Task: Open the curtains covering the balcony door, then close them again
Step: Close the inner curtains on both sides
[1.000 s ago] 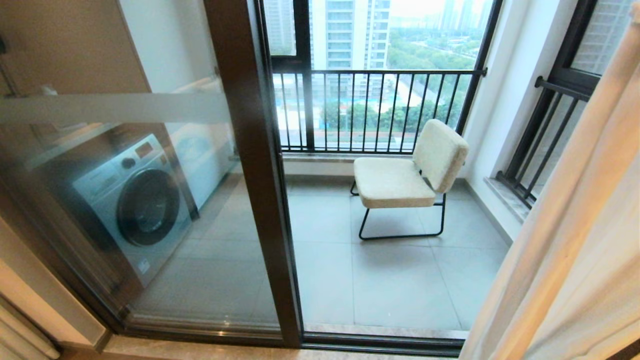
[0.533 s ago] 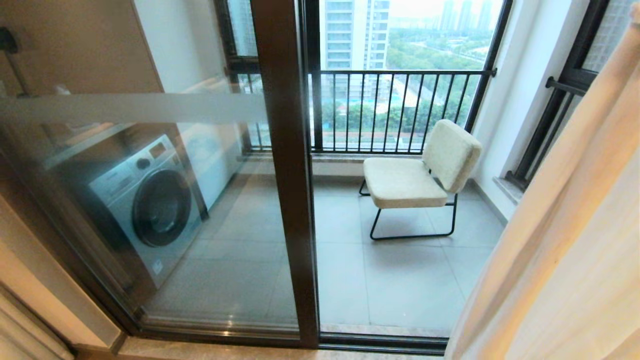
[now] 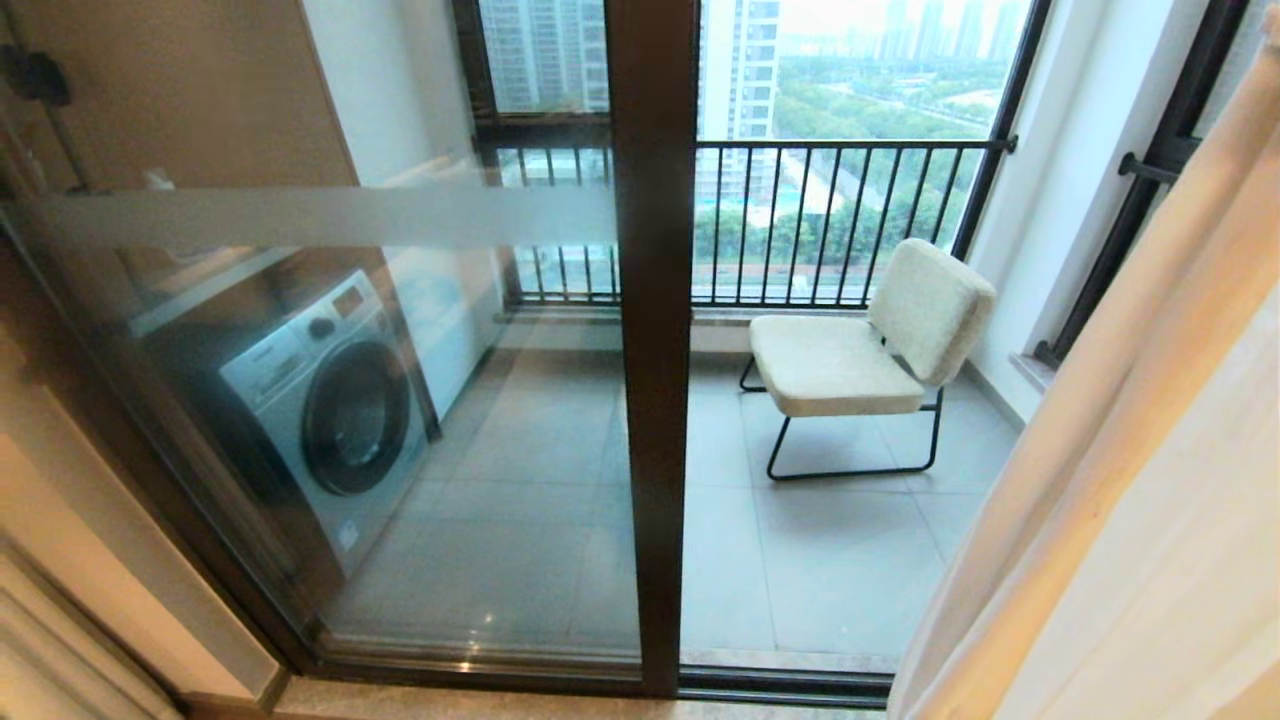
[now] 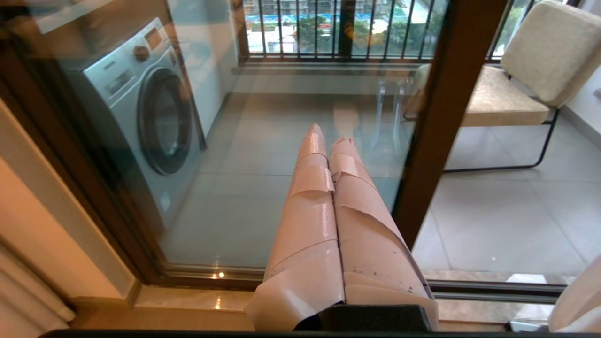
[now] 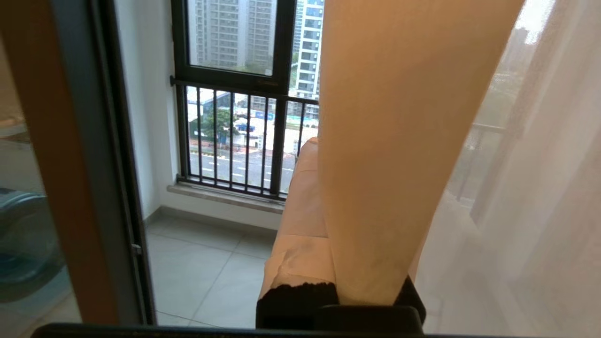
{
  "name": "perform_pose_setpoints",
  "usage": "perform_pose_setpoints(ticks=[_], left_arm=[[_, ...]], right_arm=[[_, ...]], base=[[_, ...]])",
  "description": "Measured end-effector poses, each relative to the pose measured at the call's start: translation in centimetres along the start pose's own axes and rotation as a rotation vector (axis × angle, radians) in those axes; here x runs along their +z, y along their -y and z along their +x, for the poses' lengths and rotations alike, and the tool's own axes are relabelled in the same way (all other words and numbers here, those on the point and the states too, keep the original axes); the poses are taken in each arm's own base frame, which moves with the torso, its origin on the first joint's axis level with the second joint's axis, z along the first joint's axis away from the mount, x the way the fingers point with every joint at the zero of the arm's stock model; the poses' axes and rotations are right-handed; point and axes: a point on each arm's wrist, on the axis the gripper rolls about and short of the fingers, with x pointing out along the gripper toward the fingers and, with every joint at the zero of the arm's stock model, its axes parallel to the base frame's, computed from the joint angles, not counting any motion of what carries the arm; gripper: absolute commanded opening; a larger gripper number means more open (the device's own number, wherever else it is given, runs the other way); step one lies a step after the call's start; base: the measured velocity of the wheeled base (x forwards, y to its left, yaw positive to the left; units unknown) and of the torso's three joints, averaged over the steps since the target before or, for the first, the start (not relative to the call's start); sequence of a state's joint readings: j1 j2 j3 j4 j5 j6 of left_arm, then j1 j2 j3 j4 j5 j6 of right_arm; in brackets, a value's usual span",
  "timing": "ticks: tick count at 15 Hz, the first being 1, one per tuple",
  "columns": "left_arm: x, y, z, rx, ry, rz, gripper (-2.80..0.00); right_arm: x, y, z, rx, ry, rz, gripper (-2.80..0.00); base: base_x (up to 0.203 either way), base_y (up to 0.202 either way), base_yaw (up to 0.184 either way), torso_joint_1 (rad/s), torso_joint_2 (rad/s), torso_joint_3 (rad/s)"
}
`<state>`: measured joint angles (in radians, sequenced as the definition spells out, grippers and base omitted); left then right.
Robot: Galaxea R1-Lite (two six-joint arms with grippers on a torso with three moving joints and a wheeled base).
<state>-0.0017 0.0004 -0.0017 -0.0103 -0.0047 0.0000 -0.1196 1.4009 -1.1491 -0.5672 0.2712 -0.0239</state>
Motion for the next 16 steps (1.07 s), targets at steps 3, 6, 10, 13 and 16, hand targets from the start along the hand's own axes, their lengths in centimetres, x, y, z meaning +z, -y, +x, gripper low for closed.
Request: perform_pose_setpoints(ticks=[3, 6, 10, 13, 16], left_arm=[[0.0, 0.0, 0.0, 0.001, 0.0, 0.0, -2.8], [0.0, 0.0, 0.0, 0.0, 0.0, -0.001, -2.8], [0.0, 0.0, 0.0, 0.001, 0.0, -0.001, -2.8], [0.0, 0.0, 0.0, 0.0, 0.0, -0.001, -2.8], [0.0, 0.0, 0.0, 0.001, 0.0, -0.001, -2.8]], right_arm=[[-0.03, 0.0, -0.01, 0.0, -0.001, 0.0, -2.8], [-0.04, 0.0, -0.01, -0.001, -0.001, 0.0, -2.8], [-0.04, -0.01, -0.02, 0.0, -0.001, 0.0, -2.8], [-0.06, -0.01, -0.02, 0.0, -0.002, -0.001, -2.8], [-0.08, -0.01, -0.02, 0.0, -0.003, -0.001, -2.8]], base=[[0.0, 0.19, 0.002, -0.001, 0.0, 0.0], [0.0, 0.189, 0.001, 0.002, 0.0, 0.001], [0.0, 0.189, 0.001, 0.005, 0.0, 0.002], [0.0, 0.188, 0.001, 0.003, 0.0, 0.002], [0.0, 0.187, 0.001, 0.003, 0.0, 0.002]])
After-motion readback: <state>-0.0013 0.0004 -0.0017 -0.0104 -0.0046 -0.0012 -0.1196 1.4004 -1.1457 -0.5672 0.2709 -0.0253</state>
